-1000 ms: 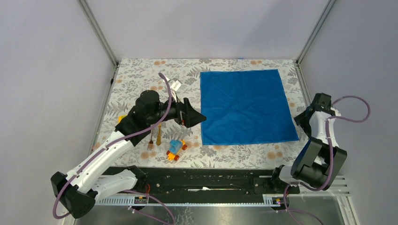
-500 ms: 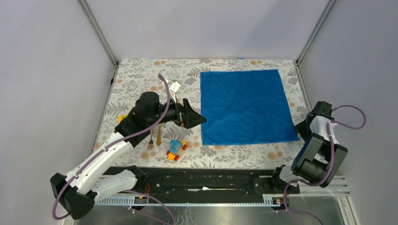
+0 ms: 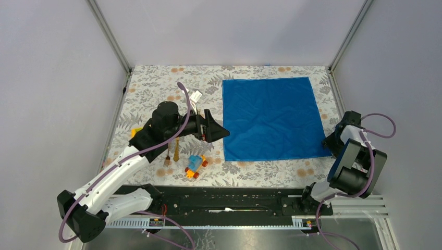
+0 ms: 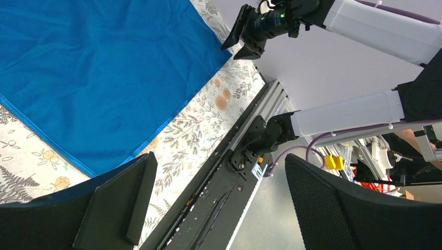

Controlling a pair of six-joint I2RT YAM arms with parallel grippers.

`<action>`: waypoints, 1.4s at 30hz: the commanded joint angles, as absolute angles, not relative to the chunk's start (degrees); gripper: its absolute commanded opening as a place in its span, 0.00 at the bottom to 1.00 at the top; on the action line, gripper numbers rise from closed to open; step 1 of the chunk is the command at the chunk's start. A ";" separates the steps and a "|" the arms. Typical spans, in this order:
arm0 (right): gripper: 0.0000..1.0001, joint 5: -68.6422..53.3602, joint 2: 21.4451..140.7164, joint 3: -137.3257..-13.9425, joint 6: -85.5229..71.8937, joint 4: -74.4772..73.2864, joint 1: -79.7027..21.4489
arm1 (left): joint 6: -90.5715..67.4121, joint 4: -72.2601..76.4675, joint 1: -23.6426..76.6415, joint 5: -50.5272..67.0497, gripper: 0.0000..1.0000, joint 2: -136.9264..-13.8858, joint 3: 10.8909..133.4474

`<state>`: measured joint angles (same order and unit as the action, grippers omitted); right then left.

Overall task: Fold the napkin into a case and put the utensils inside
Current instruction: Pick up the flattened napkin from the center of the board.

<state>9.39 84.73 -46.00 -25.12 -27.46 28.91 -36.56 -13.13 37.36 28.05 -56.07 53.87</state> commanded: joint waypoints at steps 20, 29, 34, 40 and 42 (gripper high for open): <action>0.20 8.33 88.68 -41.65 -25.10 -18.81 27.96 | -34.35 -12.37 37.51 28.07 0.99 -56.78 54.23; 0.00 10.99 81.81 -42.32 -26.22 -22.77 26.55 | -31.00 -15.48 37.53 25.59 0.99 -59.20 54.14; 0.00 9.84 76.97 -43.69 -28.74 -25.84 26.63 | -26.29 -19.42 37.52 22.40 0.99 -62.60 56.28; 0.00 15.24 73.85 -44.91 -30.91 -28.94 26.62 | -18.22 -23.47 37.60 19.38 0.98 -69.66 58.29; 0.00 16.08 72.54 -45.08 -31.28 -29.87 26.58 | -15.19 -27.73 38.31 17.11 0.95 -74.47 60.99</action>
<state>12.16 75.61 -42.98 -28.86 -26.09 26.98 -22.85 -22.50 37.50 21.47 -68.69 55.61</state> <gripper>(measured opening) 0.022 0.980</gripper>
